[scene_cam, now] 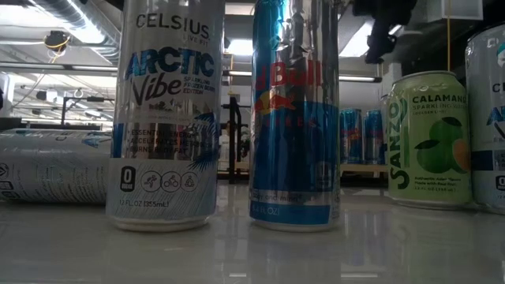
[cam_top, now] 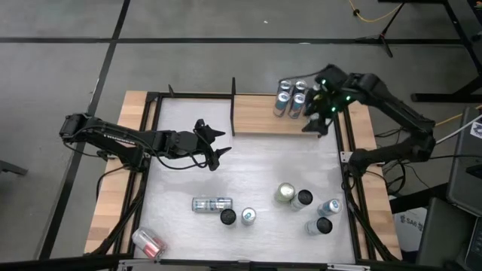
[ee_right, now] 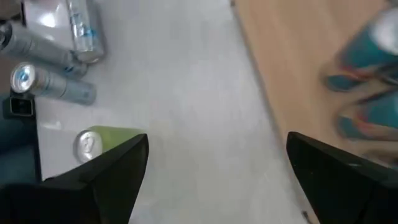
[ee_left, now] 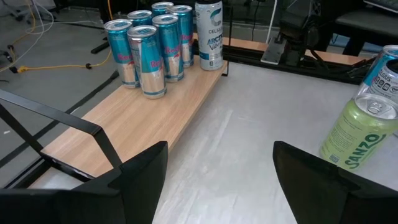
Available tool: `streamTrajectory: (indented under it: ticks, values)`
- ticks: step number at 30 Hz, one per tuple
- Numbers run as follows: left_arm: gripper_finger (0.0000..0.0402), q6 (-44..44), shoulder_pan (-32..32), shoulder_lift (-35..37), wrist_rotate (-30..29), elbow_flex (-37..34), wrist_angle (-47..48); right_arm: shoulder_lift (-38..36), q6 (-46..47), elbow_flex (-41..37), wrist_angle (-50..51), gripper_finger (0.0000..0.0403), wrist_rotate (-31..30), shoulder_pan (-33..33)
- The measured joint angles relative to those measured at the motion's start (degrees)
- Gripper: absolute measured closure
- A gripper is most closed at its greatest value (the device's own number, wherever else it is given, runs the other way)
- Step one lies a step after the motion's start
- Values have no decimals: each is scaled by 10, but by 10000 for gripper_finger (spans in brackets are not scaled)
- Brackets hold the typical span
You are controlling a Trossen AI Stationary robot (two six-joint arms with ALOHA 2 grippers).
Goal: Place canned beverage on shelf
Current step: Put the white-blue soda can on the shelf aligned with the other white-blue soda can
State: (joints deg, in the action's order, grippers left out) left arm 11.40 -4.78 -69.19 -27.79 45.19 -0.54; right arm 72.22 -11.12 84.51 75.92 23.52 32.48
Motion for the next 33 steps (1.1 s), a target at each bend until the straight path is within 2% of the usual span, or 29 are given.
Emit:
streamTrajectory:
  ticks: [8,16,19,22,28,33]
  values:
    - [119,0,0,0,0,0,0,3,118,0,-27,33,-17,-158]
    - [119,0,0,0,0,0,0,3,129,0,-110,33,-19,-262]
    - [119,0,0,0,0,0,0,6,165,0,-141,33,-30,-295]
    - [119,0,0,0,0,0,0,12,219,0,-151,33,-72,-335]
    - [119,0,0,0,0,0,0,24,293,-1,-136,33,-193,-436]
    - [119,3,0,0,10,0,0,34,382,-1,-130,33,-265,-518]
